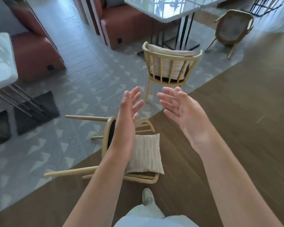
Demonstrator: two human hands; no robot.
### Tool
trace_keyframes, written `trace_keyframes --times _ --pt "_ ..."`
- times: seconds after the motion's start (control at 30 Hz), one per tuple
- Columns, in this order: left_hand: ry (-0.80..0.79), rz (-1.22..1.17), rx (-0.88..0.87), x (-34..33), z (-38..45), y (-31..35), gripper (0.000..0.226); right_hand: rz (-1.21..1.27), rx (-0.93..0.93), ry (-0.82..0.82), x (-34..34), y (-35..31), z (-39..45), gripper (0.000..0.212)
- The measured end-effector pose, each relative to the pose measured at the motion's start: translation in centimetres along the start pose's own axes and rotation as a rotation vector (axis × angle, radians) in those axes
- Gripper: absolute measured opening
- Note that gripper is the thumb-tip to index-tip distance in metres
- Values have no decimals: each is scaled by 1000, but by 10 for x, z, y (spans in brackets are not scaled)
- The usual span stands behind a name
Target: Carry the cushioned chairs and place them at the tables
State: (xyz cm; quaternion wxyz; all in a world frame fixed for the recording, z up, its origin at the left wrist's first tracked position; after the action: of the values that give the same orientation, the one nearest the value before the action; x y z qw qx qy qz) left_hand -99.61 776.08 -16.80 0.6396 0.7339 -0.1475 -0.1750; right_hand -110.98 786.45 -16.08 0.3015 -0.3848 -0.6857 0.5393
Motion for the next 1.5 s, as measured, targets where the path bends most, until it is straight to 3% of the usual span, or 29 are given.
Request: trace_keyframes --times 0.37,0.73,0.93,1.23,1.37,1.5 --pt "146 -4 -31 44 38 20 64 43 -42 -121 -70 -25 29 44" --pt "423 -45 -44 71 47 32 74 63 -73 -307 -106 -27 55 49" --pt "592 -76 -67 60 44 37 71 48 -91 -455 -107 -39 83 26" --pt "903 -64 -64 25 15 39 76 17 -99 -760 -109 -47 109 61" --pt "1042 -21 -70 22 -21 37 74 -31 -124 -884 -113 -30 94 33" --pt "1169 -33 -80 30 -64 36 76 -64 -134 -1004 -114 -23 62 32"
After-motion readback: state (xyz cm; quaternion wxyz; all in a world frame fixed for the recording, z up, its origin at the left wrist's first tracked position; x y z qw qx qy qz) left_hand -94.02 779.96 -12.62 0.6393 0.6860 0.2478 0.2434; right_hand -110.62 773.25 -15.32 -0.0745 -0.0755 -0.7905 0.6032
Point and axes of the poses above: each hand's wrist, its own z-axis towards the middle knuckle, its own x-axis out of the back of the hand, y = z × x, the point moved 10 cm from there along z, towards the middle knuckle, and after that the axes turned 15 degrees about y, right-handed, at the moved point
